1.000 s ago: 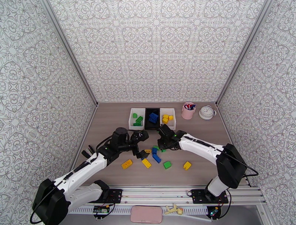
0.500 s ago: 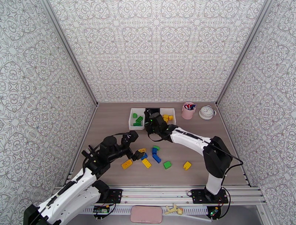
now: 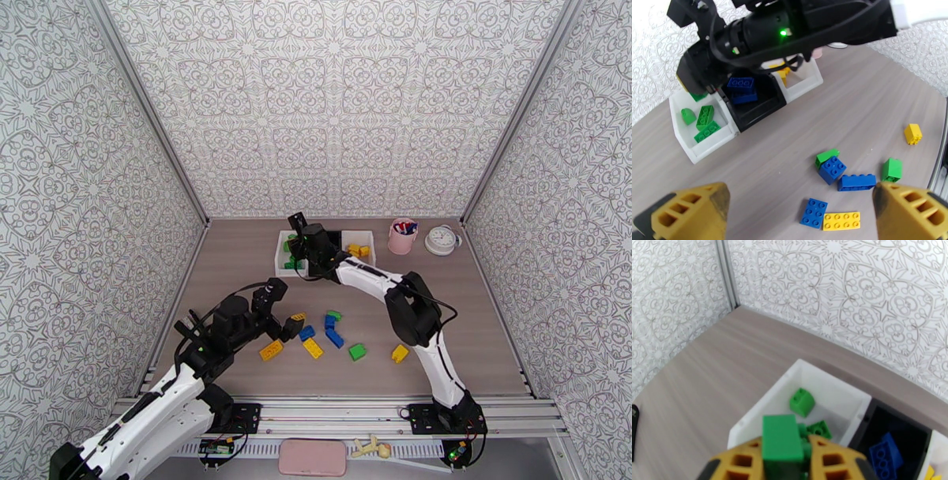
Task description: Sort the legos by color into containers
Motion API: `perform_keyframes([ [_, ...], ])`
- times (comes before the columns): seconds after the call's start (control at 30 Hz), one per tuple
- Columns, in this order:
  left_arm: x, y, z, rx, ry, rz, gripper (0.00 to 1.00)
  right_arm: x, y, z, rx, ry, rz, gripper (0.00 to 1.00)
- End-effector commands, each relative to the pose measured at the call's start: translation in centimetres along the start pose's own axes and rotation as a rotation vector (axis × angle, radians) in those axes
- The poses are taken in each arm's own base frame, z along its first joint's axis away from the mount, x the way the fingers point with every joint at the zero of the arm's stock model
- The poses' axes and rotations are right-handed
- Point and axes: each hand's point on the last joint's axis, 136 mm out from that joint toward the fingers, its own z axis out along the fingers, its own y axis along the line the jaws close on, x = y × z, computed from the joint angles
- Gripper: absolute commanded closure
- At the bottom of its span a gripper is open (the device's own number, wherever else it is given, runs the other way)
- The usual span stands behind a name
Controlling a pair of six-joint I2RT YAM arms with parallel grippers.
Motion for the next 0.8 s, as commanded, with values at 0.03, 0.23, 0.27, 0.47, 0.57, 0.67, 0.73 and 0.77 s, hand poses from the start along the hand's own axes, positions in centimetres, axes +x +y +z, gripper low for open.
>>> perform_keyframes([
  [0.03, 0.8, 0.8, 0.0, -0.048, 0.016, -0.053, 0.0, -0.3, -0.9, 2.5, 0.005, -0.021, 0.032, 0.82],
  [0.23, 1.7, 2.1, -0.1, -0.128, 0.049, -0.108, 0.0, 0.9, -2.7, 5.2, 0.049, 0.02, 0.033, 0.81],
  [0.27, 1.8, 2.4, -0.1, -0.142, 0.052, -0.12, 0.0, 1.1, -3.0, 5.5, 0.053, 0.026, 0.038, 0.81],
  [0.47, 2.5, 6.1, -0.8, -0.369, 0.051, -0.267, 0.0, 1.4, -3.9, 6.2, 0.063, 0.054, 0.064, 0.78],
  [0.57, 3.5, 8.0, -1.5, -0.503, 0.079, -0.373, 0.0, 0.8, -4.1, 5.9, 0.077, 0.046, 0.052, 0.7],
  [0.67, 4.9, 9.4, -2.3, -0.621, 0.131, -0.485, 0.0, -0.2, -4.2, 5.1, 0.09, 0.04, 0.032, 0.55],
  [0.73, 5.7, 9.4, -2.3, -0.645, 0.173, -0.534, 0.0, -1.1, -4.2, 4.4, 0.09, 0.03, 0.021, 0.46],
  [0.77, 6.0, 9.4, -2.3, -0.654, 0.185, -0.558, 0.0, -1.5, -4.1, 4.0, 0.085, 0.024, 0.016, 0.42],
])
